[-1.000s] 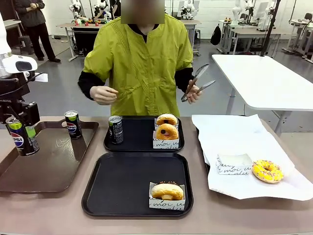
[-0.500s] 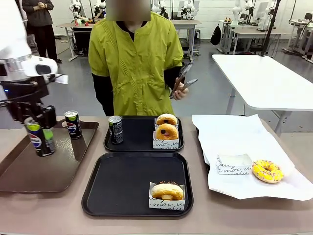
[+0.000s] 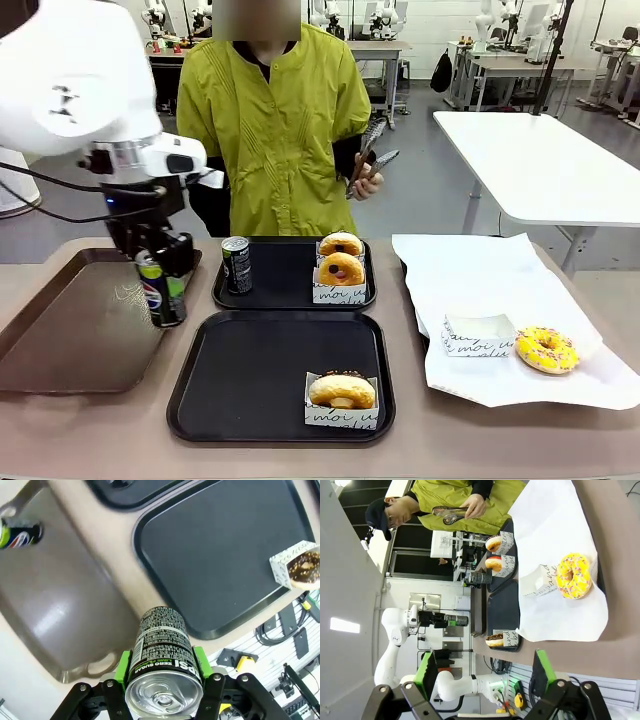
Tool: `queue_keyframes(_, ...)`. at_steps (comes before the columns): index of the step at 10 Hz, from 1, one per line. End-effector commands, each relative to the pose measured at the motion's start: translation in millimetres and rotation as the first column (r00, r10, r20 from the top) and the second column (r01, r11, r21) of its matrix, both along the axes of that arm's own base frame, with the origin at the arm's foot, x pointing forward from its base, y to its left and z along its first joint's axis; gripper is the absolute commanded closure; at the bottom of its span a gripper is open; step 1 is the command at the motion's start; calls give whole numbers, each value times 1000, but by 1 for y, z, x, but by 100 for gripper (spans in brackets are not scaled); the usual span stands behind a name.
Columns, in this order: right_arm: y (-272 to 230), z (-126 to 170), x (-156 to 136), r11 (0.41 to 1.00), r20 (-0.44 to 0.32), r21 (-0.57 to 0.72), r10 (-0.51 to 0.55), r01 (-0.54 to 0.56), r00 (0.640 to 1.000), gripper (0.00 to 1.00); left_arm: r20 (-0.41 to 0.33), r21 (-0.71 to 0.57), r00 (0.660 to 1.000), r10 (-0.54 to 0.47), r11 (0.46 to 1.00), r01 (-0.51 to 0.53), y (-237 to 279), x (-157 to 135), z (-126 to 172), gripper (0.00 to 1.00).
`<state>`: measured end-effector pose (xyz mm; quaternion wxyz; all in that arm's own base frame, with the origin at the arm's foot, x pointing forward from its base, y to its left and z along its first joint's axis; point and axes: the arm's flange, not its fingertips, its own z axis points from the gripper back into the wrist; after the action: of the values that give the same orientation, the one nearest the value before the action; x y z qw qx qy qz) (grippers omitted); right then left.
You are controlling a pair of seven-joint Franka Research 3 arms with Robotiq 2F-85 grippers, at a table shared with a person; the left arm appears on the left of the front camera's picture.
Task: Set up donuts and drinks on trays.
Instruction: Pick up one Pepsi coke from the Handle tray and place it on the Flat Tray without a Pepsi coke.
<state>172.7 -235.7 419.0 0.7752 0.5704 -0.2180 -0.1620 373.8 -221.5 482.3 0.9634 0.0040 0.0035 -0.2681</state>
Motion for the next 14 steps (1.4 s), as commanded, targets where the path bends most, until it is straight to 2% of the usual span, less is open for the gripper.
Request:
queue_keyframes(1,1,1,0,1000,18,4,1,-1,1000,0,-16,-17,1000,-2,1000,1,-26,18,-5,41)
queue_keyframes(3,1,1,0,1000,18,4,1,-1,1000,0,-27,-23,1000,-3,1000,2,-52,31,-19,41)
queue_keyframes(4,1,1,0,1000,18,4,1,-1,1000,0,-26,-46,999,20,999,-21,-55,35,-21,41)
queue_keyframes(7,1,1,0,1000,18,4,1,-1,1000,0,-38,-19,999,-16,1000,15,-51,33,-30,41)
queue_keyframes(8,1,1,0,1000,18,4,1,-1,1000,0,-3,-82,1000,-20,996,20,-2,-4,2,41)
queue_keyframes(9,1,1,0,1000,18,4,1,-1,1000,0,31,-103,999,45,994,-42,41,-35,22,41)
queue_keyframes(10,1,1,0,1000,18,4,1,-1,1000,0,59,-137,989,137,982,-128,73,-53,35,41)
queue_keyframes(11,1,1,0,1000,18,4,1,-1,1000,0,79,-161,977,198,970,-183,97,-61,42,41)
queue_keyframes(14,1,1,0,1000,18,4,1,-1,1000,0,49,-189,965,259,951,-245,115,-41,36,41)
